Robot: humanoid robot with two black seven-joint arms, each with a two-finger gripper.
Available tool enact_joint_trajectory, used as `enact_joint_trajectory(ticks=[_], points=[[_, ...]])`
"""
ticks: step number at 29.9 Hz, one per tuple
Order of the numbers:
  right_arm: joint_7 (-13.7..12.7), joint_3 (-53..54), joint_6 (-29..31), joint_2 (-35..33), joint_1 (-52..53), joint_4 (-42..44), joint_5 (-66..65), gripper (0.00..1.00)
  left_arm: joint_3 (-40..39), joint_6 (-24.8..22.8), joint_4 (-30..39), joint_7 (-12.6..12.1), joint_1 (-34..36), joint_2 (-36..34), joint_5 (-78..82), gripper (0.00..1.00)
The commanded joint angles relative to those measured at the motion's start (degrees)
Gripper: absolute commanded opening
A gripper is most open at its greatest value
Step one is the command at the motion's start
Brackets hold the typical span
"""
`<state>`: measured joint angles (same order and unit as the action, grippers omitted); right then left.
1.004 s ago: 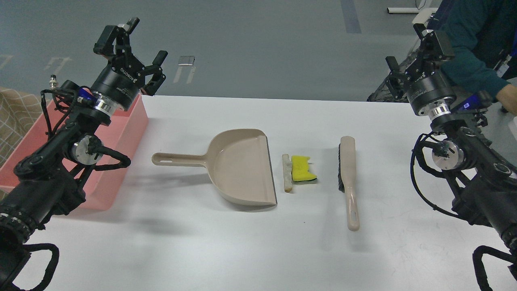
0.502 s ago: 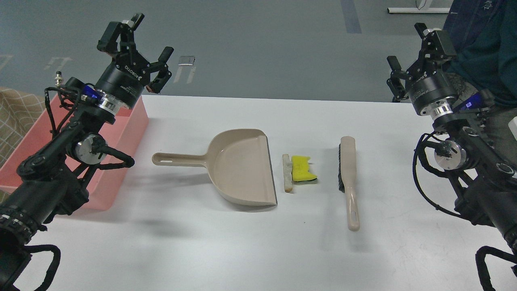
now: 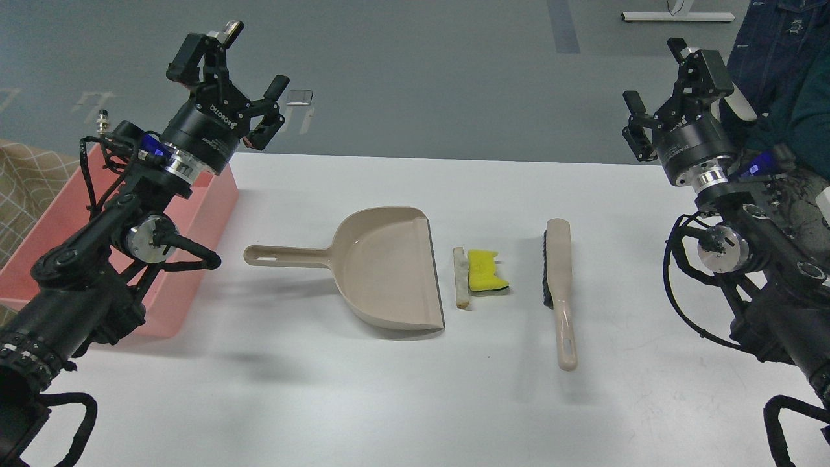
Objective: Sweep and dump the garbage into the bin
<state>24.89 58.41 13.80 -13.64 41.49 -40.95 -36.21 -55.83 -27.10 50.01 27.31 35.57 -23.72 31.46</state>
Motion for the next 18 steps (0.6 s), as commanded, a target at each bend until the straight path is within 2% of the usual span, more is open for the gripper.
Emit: enact_joint_trajectory(ticks=[1,18], points=[[-0.01,-0.14,0.0,0.01,0.0,-0.09,0.0,1.0,2.12,0.29,0.7,-0.16,-0.24,-0.98,0.0,0.98],[-0.01,-0.31,0.0,0.01,0.09,-0.09,0.0,1.0,3.01,2.05,2.02,0.02,-0.51,-1.77,0.0,0.98]])
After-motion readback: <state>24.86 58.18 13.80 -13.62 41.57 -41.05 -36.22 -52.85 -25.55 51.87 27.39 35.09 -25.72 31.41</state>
